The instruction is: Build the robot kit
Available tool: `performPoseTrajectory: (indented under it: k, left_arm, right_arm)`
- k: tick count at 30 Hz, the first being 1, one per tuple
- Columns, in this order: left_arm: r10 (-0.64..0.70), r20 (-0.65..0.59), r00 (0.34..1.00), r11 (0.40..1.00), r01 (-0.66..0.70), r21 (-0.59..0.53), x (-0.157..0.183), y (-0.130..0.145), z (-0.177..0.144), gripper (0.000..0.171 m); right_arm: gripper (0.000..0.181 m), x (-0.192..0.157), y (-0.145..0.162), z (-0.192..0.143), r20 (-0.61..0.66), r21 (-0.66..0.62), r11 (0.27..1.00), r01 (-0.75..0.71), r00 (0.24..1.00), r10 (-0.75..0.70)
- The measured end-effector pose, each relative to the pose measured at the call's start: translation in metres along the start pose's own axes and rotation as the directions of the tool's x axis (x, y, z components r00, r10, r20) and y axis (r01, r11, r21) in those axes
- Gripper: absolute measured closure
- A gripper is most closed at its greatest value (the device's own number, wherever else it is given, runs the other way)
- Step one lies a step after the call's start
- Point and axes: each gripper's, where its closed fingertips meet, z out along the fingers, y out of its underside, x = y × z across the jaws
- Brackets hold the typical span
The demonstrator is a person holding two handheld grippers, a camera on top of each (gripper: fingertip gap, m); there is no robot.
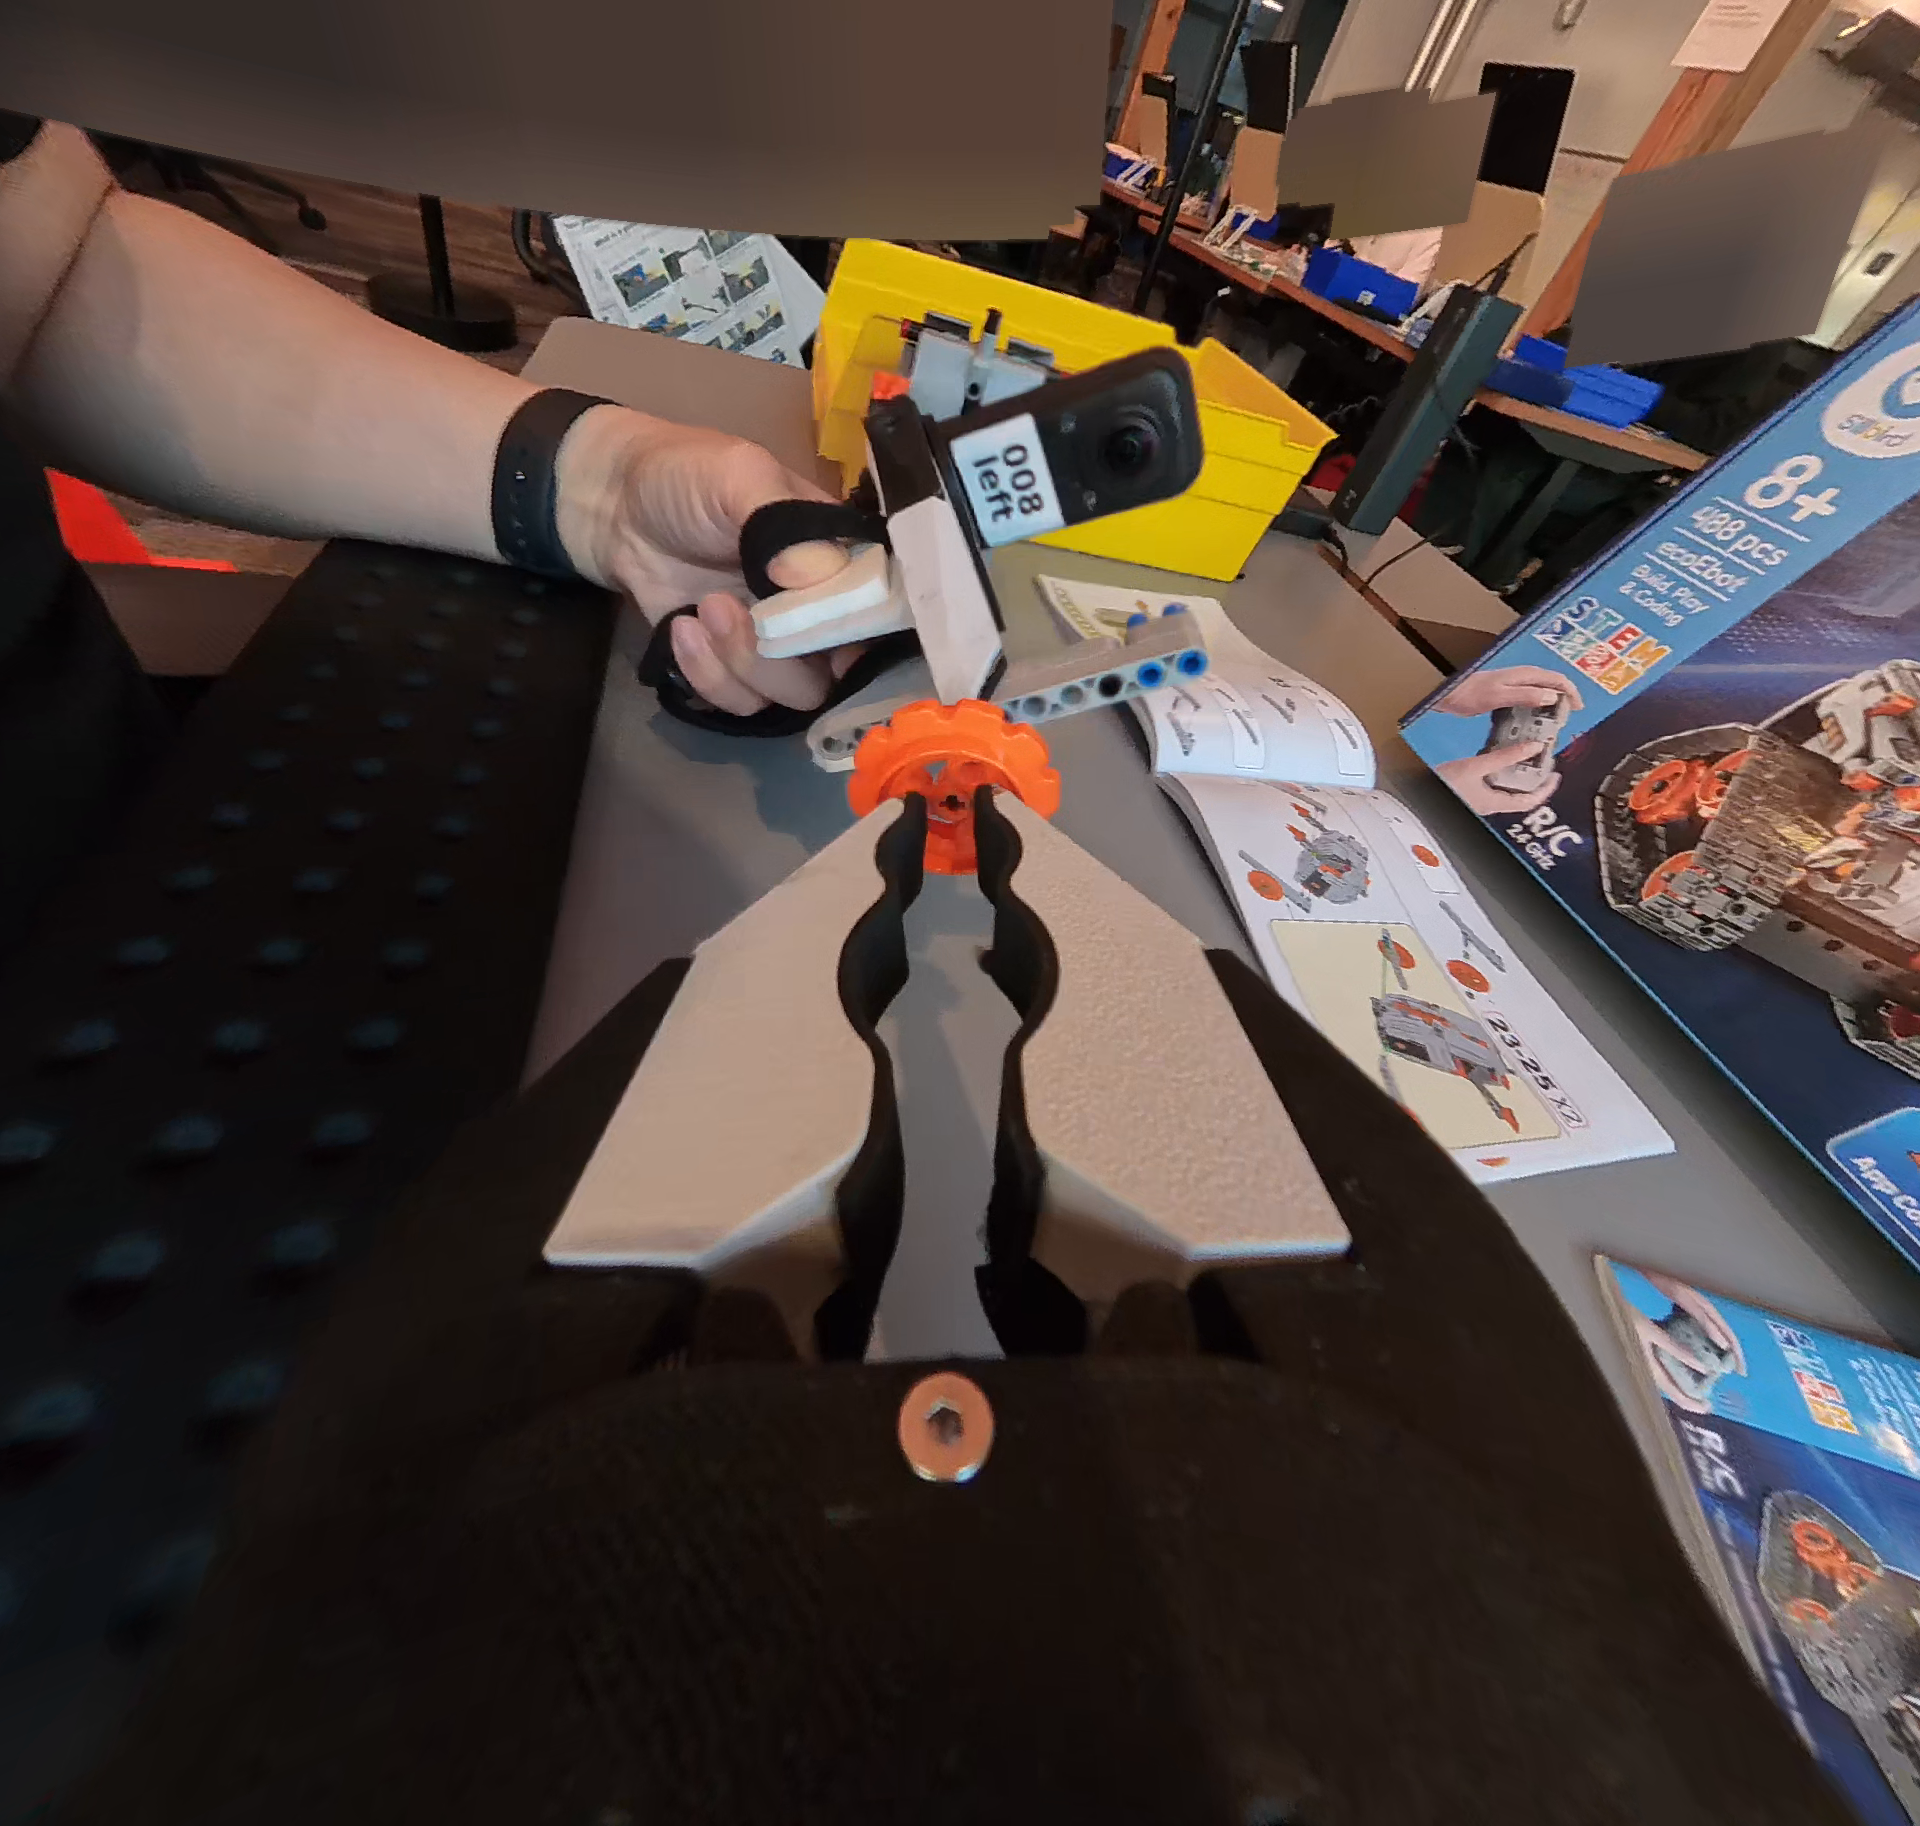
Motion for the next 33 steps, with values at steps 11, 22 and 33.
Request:
performPoseTrajectory:
  k: [11,22,33]
  left_arm:
    - [-0.053,0.095,0.994,0.988,0.038,0.151,-0.016,-0.025,-0.012,0.167]
    - [-0.138,0.105,0.985,0.956,0.105,0.272,-0.024,-0.037,-0.003,0.158]
    - [-0.141,0.105,0.984,0.961,0.111,0.253,-0.027,-0.034,-0.004,0.165]
  right_arm:
    - [0.149,0.020,0.007,0.003,-0.009,0.027,0.974,-0.225,0.974,0.225]
    - [0.163,0.053,0.019,0.015,-0.205,0.019,0.892,-0.452,0.871,0.446]
    - [0.168,0.059,0.014,0.002,-0.250,0.017,0.935,-0.355,0.904,0.348]
